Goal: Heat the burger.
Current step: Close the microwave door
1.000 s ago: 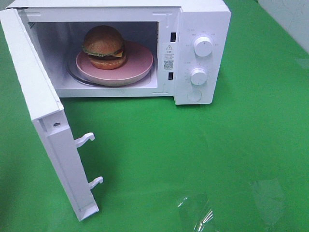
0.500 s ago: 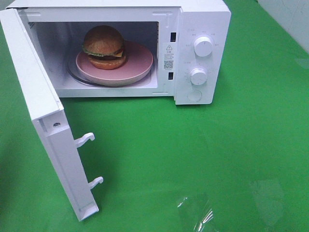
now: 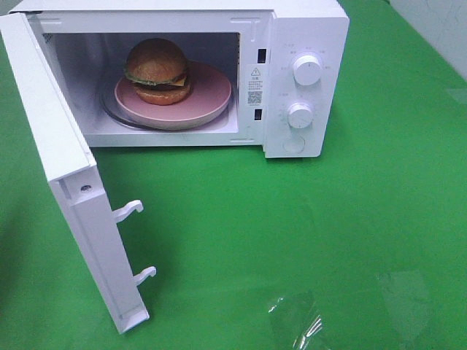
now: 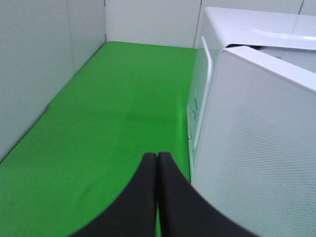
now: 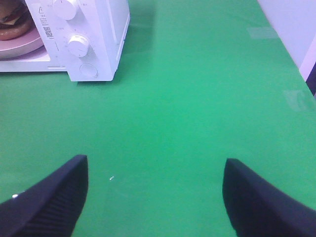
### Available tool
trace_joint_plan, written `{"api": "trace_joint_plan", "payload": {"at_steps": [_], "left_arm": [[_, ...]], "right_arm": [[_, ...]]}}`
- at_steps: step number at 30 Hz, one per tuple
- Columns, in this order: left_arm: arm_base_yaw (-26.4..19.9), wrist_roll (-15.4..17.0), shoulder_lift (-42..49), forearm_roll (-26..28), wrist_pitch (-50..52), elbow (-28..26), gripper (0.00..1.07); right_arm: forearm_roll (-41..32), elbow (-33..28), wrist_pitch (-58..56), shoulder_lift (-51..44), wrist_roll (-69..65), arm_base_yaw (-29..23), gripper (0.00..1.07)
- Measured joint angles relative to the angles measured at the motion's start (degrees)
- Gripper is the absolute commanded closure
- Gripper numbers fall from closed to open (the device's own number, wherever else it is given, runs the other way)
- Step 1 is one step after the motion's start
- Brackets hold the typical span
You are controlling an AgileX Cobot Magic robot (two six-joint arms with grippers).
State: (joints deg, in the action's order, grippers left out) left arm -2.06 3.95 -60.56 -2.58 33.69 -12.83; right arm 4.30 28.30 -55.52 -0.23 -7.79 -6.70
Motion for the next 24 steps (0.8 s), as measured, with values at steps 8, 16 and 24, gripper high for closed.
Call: {"api": "trace_joint_plan", "payload": {"at_steps": [8, 16, 24], "left_arm": [[0.0, 10.6, -10.6, -10.43, 11.0, 0.0, 1.07], [3.38, 12.72, -19.94, -12.72, 18.16, -2.98, 1.07], [12.78, 9.85, -28.48, -6.76, 18.91, -8.71, 1.07]], "right_arm": [[0.0, 0.0, 0.0, 0.0, 0.0, 0.0, 0.34], [0.0, 0.0, 0.0, 0.0, 0.0, 0.0, 0.34], [0.0, 0.0, 0.0, 0.0, 0.0, 0.0, 0.34]]}}
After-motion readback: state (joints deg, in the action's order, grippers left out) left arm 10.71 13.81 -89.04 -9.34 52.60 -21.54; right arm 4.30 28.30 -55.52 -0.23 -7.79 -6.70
